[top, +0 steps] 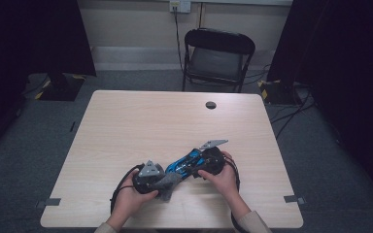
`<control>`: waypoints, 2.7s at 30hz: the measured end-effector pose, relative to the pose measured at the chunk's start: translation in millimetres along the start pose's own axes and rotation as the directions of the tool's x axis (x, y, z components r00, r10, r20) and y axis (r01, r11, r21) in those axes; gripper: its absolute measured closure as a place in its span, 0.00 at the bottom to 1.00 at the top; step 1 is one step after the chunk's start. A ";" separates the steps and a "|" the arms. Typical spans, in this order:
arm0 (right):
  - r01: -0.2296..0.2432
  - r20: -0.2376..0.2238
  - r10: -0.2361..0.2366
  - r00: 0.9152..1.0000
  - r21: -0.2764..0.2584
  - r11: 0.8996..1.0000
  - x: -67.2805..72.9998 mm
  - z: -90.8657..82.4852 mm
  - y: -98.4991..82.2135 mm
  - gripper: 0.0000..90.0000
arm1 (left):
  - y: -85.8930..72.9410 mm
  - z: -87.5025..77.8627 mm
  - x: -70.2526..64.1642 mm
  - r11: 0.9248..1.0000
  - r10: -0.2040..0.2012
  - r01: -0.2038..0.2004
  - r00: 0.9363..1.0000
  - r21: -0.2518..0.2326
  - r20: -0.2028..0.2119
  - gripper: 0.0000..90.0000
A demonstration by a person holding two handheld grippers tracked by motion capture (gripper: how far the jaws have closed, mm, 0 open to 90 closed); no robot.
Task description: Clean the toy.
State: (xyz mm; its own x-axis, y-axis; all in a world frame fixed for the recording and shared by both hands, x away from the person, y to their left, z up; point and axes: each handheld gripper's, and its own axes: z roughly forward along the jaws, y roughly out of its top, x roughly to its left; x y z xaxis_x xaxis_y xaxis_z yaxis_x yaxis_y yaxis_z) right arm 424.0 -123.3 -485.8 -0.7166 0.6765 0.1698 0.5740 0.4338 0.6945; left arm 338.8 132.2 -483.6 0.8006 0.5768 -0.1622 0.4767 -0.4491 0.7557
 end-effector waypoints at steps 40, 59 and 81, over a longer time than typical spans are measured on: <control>-0.005 -0.012 0.005 1.000 -0.001 1.000 -0.8 0.0 -3.1 0.06 | 11.9 7.8 -11.7 0.999 0.006 -0.006 1.000 0.044 0.001 0.78; -0.010 -0.014 0.010 1.000 -0.009 1.000 -1.3 -0.4 -4.4 0.06 | 16.0 1.6 27.2 0.998 -0.064 0.063 0.991 -0.016 -0.114 0.78; -0.016 -0.012 0.016 1.000 -0.012 1.000 -1.0 -0.2 -4.8 0.06 | 10.1 0.6 3.1 1.000 -0.015 0.016 0.998 0.016 -0.066 0.78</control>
State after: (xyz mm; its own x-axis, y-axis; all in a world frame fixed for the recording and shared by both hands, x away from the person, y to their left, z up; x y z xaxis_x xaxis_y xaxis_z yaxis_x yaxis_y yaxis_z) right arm 421.8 -126.1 -489.1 -0.7119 0.6762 0.1895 0.5808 0.4153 0.7001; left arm 346.3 129.0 -476.8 0.7676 0.6272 -0.1317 0.4956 -0.4506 0.7425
